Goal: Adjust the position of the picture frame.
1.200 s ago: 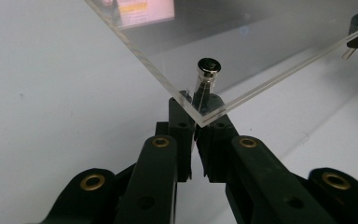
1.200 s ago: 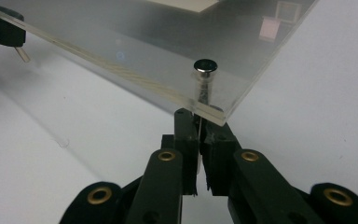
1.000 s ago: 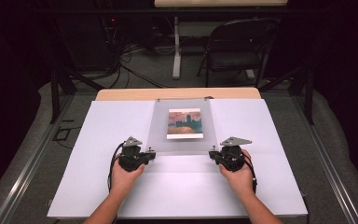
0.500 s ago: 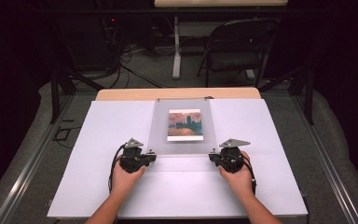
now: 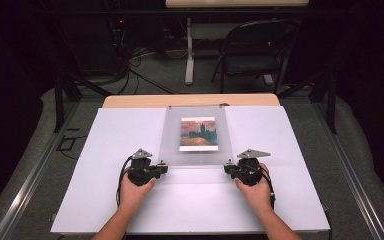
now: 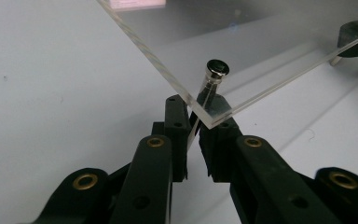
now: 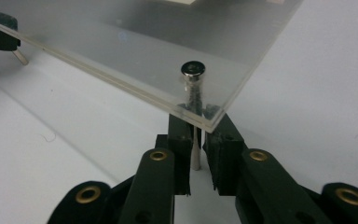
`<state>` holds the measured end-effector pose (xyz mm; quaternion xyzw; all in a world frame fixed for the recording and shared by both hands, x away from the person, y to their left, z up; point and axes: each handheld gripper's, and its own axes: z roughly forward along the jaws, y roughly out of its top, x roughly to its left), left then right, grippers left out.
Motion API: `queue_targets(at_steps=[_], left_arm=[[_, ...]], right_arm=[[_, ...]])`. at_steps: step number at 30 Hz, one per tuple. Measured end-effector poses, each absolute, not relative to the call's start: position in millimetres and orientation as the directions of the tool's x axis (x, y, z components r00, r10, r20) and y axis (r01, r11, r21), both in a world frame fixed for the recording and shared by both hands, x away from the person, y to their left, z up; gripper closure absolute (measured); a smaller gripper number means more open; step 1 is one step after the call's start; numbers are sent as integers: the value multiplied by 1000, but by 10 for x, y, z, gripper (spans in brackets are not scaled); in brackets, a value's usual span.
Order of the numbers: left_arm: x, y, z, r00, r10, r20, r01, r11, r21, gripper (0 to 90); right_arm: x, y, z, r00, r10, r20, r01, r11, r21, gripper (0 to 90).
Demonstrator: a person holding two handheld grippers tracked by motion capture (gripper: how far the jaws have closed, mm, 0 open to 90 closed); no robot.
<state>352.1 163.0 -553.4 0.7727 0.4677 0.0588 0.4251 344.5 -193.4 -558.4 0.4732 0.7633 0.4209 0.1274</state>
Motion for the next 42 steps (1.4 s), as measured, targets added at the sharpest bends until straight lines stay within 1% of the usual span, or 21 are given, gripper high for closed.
queue_targets(at_steps=[2, 4, 6, 10, 13, 15, 20, 23, 26, 31, 36, 38, 39, 42], left_arm=[[3505, 1634, -5529, 558, 769, -311, 671, -198, 714, 766], [3485, 1633, -5525, 567, 767, -302, 665, -209, 717, 723], [3452, 1628, -5519, 568, 768, -295, 663, -215, 717, 670], [3395, 1627, -5493, 573, 768, -288, 655, -218, 723, 579], [3348, 1618, -5467, 576, 769, -276, 643, -219, 734, 490], [3328, 1617, -5462, 576, 773, -266, 646, -231, 727, 474], [3270, 1644, -5444, 586, 768, -259, 650, -253, 717, 470], [3214, 1663, -5427, 599, 762, -244, 638, -272, 720, 461], [3126, 1698, -5398, 612, 748, -256, 634, -270, 725, 460], [2985, 1770, -5364, 623, 748, -229, 608, -278, 744, 442], [2912, 1880, -5338, 602, 762, -237, 602, -239, 762, 398], [2896, 1930, -5309, 593, 769, -239, 598, -221, 771, 386], [2887, 1951, -5293, 576, 784, -232, 596, -208, 775, 378], [2888, 2002, -5266, 571, 784, -241, 596, -195, 779, 364]], right_arm=[[3440, -1946, -5579, -516, 832, 206, 613, 190, 767, 759], [3420, -1954, -5552, -518, 834, 188, 604, 202, 771, 696], [3397, -1958, -5530, -522, 837, 167, 595, 216, 775, 629], [3364, -1978, -5513, -528, 838, 136, 582, 241, 776, 546], [3334, -1978, -5489, -538, 837, 105, 566, 265, 780, 471], [3301, -1970, -5469, -546, 835, 69, 552, 297, 779, 437], [3234, -1974, -5432, -562, 826, 29, 528, 332, 781, 410], [3155, -1999, -5427, -583, 811, 37, 532, 347, 773, 423], [3067, -2039, -5392, -591, 806, -19, 499, 385, 777, 445], [2946, -2115, -5347, -602, 798, 33, 494, 341, 800, 439], [2856, -2156, -5298, -608, 793, 34, 486, 338, 805, 436], [2833, -2169, -5293, -615, 788, 19, 477, 353, 805, 436], [2826, -2172, -5293, -616, 787, 16, 476, 356, 804, 436], [2828, -2202, -5293, -615, 788, 19, 480, 355, 802, 434]])
